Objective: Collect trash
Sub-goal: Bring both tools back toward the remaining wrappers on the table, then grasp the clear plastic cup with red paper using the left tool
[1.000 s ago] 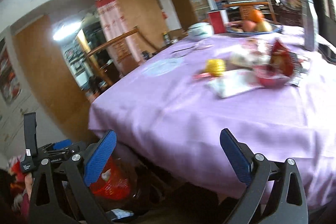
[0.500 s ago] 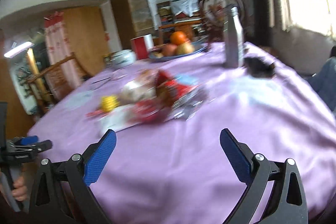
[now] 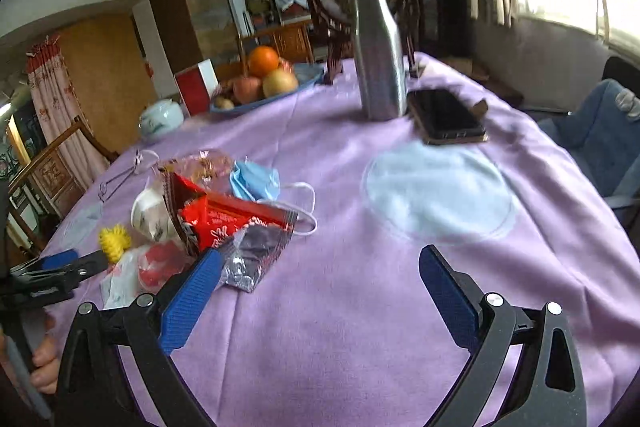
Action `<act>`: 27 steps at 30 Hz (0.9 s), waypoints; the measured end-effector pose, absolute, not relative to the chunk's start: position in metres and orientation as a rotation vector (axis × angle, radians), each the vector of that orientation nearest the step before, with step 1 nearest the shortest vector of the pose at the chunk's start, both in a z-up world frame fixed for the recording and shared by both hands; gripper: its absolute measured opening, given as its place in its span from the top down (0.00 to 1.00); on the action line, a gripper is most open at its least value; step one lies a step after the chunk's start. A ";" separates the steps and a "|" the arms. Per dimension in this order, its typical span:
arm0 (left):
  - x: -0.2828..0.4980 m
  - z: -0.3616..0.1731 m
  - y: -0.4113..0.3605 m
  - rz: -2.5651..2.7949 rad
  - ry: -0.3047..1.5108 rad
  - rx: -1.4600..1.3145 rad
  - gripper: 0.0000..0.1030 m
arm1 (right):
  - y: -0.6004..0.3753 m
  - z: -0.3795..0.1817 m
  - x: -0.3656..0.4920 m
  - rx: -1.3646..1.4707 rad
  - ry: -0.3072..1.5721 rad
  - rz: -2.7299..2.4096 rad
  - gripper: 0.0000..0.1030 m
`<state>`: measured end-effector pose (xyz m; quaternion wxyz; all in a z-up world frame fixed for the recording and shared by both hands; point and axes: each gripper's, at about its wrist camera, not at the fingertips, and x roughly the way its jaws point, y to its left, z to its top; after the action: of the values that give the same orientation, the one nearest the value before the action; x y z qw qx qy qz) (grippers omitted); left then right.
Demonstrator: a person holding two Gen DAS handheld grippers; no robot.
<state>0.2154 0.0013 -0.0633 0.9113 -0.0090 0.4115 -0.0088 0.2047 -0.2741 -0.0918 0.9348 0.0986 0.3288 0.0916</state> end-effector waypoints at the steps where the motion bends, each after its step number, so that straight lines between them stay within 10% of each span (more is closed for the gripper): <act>1: 0.219 -0.066 -0.003 -0.017 0.859 0.000 0.06 | -0.274 -0.092 0.204 0.205 0.677 0.199 0.05; 17: 0.241 -0.078 -0.086 -0.127 0.882 0.244 0.06 | -0.290 -0.095 0.204 0.317 0.668 0.210 0.05; 27: 0.196 -0.049 0.031 0.108 0.868 0.116 0.06 | -0.290 -0.094 0.202 0.318 0.657 0.218 0.05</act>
<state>0.1962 0.0307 -0.0486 0.9044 0.0562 0.4198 0.0522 0.2019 -0.2899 -0.0943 0.9284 0.1550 0.3206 0.1065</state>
